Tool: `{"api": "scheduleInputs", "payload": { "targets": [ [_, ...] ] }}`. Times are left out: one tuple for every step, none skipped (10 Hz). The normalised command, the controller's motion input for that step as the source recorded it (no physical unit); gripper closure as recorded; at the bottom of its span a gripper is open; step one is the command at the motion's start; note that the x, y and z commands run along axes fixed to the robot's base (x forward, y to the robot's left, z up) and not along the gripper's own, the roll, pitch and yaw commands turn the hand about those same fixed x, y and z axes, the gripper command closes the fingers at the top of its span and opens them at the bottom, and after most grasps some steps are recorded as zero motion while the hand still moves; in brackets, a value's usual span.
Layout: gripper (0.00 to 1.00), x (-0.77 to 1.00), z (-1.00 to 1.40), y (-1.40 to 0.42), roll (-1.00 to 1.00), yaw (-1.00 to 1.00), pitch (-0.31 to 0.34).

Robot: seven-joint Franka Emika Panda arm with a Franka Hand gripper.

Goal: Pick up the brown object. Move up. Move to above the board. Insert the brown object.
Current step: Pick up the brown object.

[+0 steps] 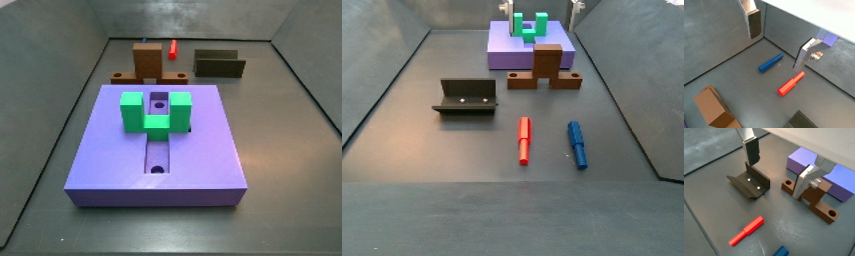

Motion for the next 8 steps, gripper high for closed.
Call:
{"api": "scheduleInputs", "payload": {
  "targets": [
    [0.0,0.0,-0.04,-0.02,0.0,0.0,0.0],
    [0.0,0.13,-0.19,-0.41,0.0,0.0,-0.011],
    [0.0,0.0,-0.07,-0.76,0.0,0.0,-0.066],
    [0.0,-0.22,-0.03,-0.9,0.0,0.0,-0.107],
    [0.0,-0.3,-0.06,-0.88,0.02,0.0,-0.103],
    [0.0,-0.35,-0.18,-0.8,0.04,0.0,-0.1],
    [0.0,-0.38,-0.27,-0.72,0.02,0.0,-0.119],
    [0.0,-0.28,-0.4,-0.63,0.0,0.0,-0.144]
  ]
}}
